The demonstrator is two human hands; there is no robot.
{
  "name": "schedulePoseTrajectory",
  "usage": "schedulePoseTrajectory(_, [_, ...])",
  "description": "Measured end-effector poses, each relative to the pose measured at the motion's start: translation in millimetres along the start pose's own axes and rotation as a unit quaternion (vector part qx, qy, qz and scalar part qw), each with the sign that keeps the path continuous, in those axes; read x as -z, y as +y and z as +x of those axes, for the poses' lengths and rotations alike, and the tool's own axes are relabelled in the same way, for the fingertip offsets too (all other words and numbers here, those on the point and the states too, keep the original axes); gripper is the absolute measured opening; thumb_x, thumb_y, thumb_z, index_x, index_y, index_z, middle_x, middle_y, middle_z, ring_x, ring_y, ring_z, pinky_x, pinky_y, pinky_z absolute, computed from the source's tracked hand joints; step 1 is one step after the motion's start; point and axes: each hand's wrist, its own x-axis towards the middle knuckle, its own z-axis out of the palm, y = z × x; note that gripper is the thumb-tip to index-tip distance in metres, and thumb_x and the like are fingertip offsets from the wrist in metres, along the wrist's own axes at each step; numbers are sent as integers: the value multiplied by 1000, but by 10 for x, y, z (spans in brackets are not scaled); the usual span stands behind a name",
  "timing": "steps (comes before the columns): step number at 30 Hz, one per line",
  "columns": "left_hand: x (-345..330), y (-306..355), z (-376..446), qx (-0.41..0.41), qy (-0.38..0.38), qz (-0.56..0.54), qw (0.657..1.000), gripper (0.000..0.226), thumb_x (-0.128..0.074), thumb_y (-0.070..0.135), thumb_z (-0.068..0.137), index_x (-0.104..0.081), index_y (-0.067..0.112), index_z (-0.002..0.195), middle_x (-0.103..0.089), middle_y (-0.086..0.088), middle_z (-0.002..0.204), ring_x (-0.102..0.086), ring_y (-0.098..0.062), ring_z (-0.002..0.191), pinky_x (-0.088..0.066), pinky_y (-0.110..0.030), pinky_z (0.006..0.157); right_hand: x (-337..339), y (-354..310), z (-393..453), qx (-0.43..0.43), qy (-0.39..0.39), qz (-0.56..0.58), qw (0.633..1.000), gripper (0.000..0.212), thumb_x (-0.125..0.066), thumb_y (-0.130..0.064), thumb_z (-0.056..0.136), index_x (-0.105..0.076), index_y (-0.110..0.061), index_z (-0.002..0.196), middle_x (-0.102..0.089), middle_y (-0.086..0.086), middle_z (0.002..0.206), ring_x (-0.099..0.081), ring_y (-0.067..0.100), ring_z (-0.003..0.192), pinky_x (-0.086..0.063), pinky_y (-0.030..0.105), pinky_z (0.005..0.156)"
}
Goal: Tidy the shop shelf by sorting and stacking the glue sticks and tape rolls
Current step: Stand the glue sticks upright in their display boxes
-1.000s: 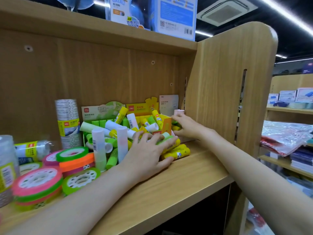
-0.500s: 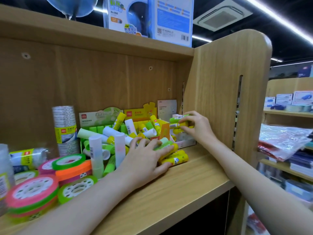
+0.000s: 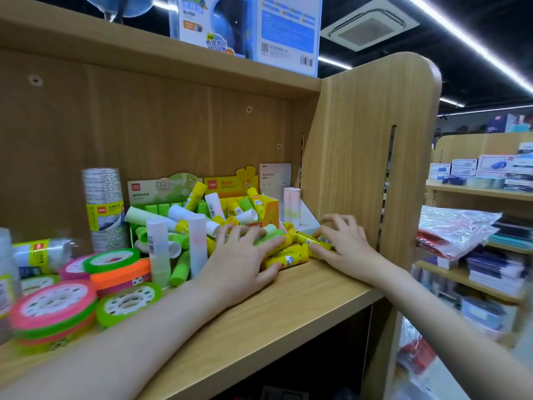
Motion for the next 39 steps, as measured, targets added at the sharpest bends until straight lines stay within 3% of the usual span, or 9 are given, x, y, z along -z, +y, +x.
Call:
schedulePoseTrajectory(4, [-51, -5, 12, -13, 21, -31, 999, 71, -9, 59, 76, -32, 40, 141, -33, 6, 146, -26, -20, 133, -11, -39, 110, 18, -15, 31, 5, -99, 49, 994, 46, -50, -37, 93, -40, -24, 136, -43, 0, 138, -27, 22, 132, -23, 36, 109])
schedulePoseTrajectory(9, [-85, 28, -23, -20, 72, -76, 994, 54, -36, 47, 68, -68, 24, 106, -67, 4, 104, -65, -19, 95, -50, -43, 83, 10, 13, 13, -10, -43, 258, 965, 29, -33, -20, 101, -61, -24, 111, -55, -5, 125, -45, 11, 122, -30, 18, 99])
schedulePoseTrajectory(14, [-42, -43, -24, 54, 52, -130, 989, 76, -56, 51, 79, -24, 24, 143, -35, 7, 140, -29, -16, 132, -14, -31, 109, 12, -118, 67, 26, 20, 134, 990, 49, -26, -31, 92, -66, -6, 107, -58, 7, 116, -48, 22, 113, -29, 20, 89])
schedulePoseTrajectory(20, [-24, -14, -1, 87, 50, -130, 986, 78, -61, 59, 75, -30, 22, 136, -35, 2, 134, -28, -20, 128, -19, -32, 105, 23, -342, 2, 108, 127, 175, 970, 24, -47, -8, 95, -64, -9, 111, -64, 5, 112, -51, 17, 107, -30, 20, 85])
schedulePoseTrajectory(25, [0, 5, -35, 30, 66, -78, 994, 69, -41, 68, 70, -49, 23, 122, -43, -2, 131, -36, -25, 125, -25, -39, 101, 4, -559, 282, 187, 37, 211, 959, 30, -47, 3, 90, -64, -8, 112, -65, 4, 113, -56, 13, 106, -39, 17, 92])
schedulePoseTrajectory(28, [-14, -29, -2, 19, 58, -76, 995, 74, -27, 68, 62, -55, 20, 109, -52, -2, 119, -47, -24, 113, -33, -39, 93, 122, -547, 539, 209, -40, 164, 963, 28, -45, 0, 93, -64, -9, 112, -64, 1, 110, -53, -4, 88, -35, 3, 80])
schedulePoseTrajectory(32, [-10, -58, 24, 25, 102, -54, 993, 51, -38, 65, 63, -58, 23, 85, -57, 3, 88, -57, -19, 80, -47, -34, 69, 134, -514, 761, 224, -58, 134, 964, 16, -51, -14, 93, -61, -15, 106, -63, -4, 102, -51, 2, 83, -38, 17, 75])
schedulePoseTrajectory(37, [-28, -33, 22, 20, 28, -56, 998, 57, -41, 62, 79, -48, 19, 116, -42, -2, 119, -37, -24, 111, -34, -43, 94, 97, -388, 790, 198, -96, 268, 938, 8, -62, -19, 88, -66, -23, 94, -64, 1, 90, -54, 7, 71, -49, 24, 66])
schedulePoseTrajectory(39, [-1, -27, 32, 17, 21, -55, 998, 54, -53, 53, 85, -45, 18, 124, -38, -4, 125, -33, -24, 115, -33, -40, 96, 95, -380, 775, 230, -99, 213, 944, 11, -60, -20, 89, -66, -23, 98, -63, -12, 86, -55, -4, 76, -44, 11, 68])
